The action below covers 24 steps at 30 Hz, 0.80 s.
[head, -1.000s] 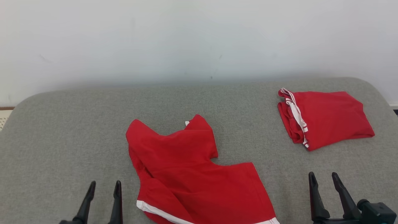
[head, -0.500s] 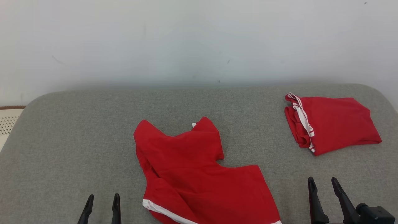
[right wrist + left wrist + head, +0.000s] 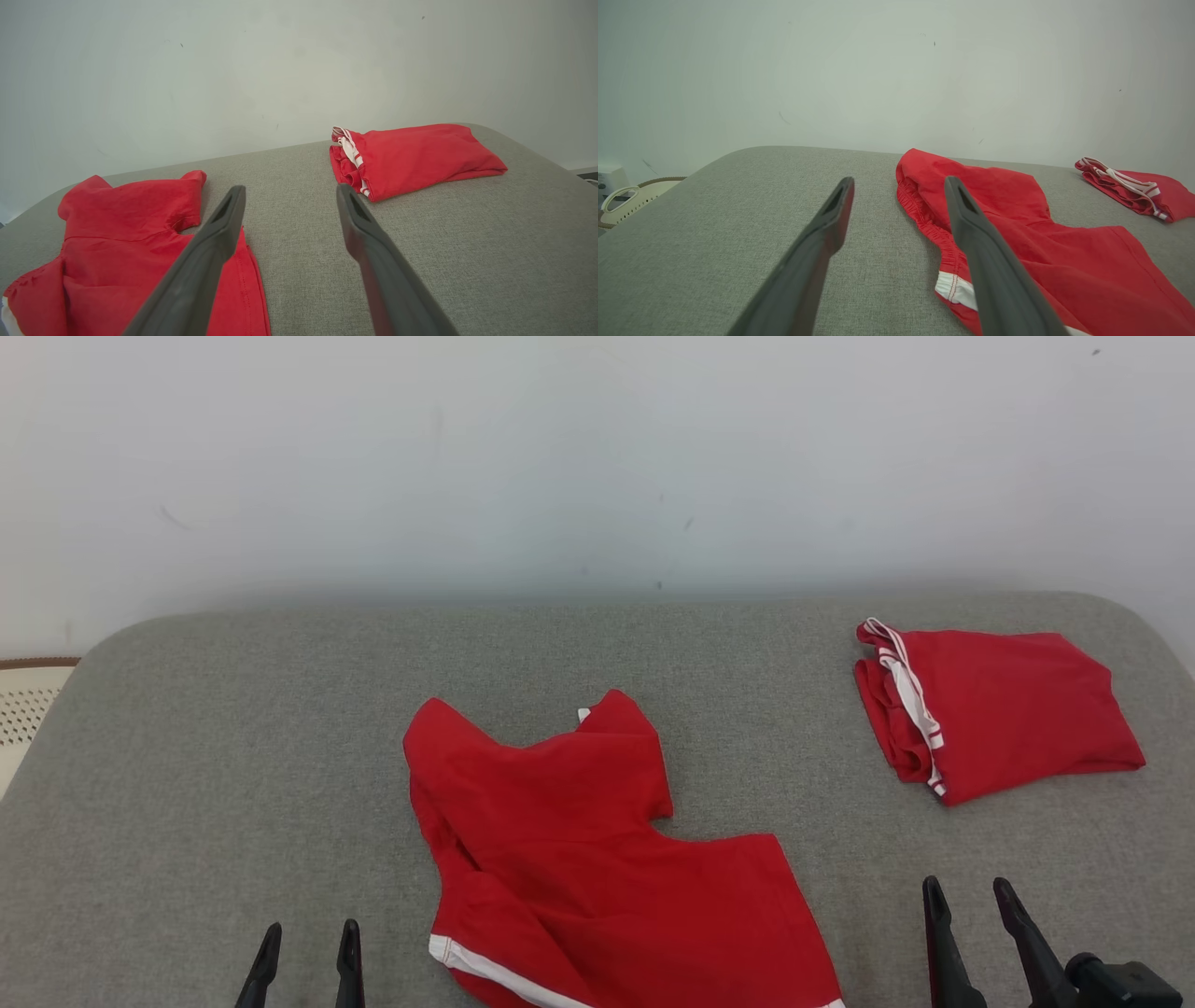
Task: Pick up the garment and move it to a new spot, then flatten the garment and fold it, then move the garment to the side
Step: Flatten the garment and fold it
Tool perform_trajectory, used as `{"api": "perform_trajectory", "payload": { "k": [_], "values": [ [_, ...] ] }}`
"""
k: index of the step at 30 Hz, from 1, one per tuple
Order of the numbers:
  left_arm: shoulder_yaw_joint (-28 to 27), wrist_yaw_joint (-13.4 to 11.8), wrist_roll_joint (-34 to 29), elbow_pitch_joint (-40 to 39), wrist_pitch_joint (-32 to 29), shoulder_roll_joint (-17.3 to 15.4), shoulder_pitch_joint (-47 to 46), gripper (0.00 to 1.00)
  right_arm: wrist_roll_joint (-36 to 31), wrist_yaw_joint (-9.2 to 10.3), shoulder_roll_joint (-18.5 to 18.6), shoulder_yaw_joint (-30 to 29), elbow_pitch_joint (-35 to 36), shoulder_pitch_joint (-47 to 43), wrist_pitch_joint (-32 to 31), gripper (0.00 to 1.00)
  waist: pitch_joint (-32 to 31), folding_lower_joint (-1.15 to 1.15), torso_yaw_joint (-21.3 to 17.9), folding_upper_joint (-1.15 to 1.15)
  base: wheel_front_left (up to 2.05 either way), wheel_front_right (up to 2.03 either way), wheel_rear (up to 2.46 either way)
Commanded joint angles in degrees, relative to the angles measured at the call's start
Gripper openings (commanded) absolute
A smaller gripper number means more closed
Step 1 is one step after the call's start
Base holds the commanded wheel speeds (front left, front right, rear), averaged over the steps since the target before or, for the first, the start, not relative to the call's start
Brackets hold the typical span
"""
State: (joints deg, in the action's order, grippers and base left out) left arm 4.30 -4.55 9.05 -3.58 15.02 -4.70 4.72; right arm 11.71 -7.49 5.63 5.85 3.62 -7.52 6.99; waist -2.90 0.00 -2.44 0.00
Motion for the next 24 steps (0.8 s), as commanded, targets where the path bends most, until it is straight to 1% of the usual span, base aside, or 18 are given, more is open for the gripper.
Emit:
{"api": "perform_trajectory", "payload": {
  "k": [1, 24],
  "values": [
    [-0.12, 0.19, 0.34, 0.25, 0.23, 0.1, 1.08, 1.0, -0.35, -0.01, -0.18, 0.06, -0.02, -0.28, -0.06, 1.0, -0.04, 0.0, -0.02, 0.0, 0.0, 0.0, 0.0],
    [0.25, 0.14, 0.75, 1.07, 0.24, 0.44, 0.93, 1.0, -0.53, -0.01, 0.15, 0.11, -0.15, -0.45, -0.37, 1.0, -0.48, 0.0, -0.52, 0.0, 0.0, 0.0, 0.0]
  ]
}}
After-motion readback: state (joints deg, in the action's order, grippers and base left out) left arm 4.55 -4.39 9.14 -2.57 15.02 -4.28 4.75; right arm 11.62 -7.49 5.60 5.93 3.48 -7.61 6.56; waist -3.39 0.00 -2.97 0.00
